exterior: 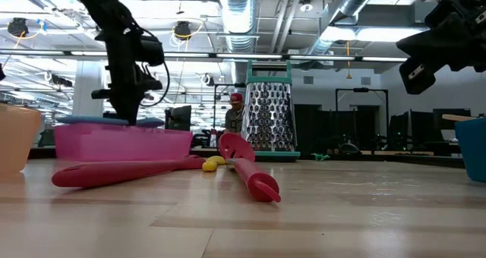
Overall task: Pick & Place Kitchen Items
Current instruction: Put the blue serving spoon into the red bin
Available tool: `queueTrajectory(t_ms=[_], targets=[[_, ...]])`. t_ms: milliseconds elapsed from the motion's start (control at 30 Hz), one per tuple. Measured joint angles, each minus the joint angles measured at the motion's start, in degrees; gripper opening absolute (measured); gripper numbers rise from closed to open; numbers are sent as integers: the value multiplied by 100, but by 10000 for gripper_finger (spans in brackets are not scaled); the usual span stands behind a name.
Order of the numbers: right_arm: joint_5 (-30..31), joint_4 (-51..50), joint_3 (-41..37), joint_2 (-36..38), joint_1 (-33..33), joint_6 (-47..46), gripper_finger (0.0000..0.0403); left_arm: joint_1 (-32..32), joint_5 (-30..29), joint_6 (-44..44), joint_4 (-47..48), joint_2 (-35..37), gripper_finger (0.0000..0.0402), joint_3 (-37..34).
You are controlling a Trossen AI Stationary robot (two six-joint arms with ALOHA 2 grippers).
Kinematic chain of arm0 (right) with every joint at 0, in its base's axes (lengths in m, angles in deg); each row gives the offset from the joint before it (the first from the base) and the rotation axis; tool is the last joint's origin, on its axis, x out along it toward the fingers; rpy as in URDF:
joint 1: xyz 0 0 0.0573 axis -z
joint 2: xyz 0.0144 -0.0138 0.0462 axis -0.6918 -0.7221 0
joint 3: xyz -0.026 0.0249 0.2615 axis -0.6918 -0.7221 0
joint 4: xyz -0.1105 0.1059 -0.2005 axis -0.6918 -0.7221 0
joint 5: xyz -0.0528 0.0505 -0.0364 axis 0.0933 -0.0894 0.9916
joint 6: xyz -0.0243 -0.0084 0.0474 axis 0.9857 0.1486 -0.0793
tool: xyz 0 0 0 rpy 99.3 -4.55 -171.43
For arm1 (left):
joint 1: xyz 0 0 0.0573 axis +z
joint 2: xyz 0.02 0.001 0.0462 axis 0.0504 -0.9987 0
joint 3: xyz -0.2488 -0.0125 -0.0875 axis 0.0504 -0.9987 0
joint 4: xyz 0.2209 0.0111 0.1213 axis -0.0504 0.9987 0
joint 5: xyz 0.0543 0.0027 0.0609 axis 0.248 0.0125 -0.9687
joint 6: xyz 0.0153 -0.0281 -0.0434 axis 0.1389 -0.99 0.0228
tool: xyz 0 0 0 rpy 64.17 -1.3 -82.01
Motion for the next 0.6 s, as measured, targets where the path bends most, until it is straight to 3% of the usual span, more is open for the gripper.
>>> queueTrajectory(t_ms=[600], targets=[[0, 0, 0, 0, 0, 0, 10, -2, -144, 352, -144, -107, 33, -2]])
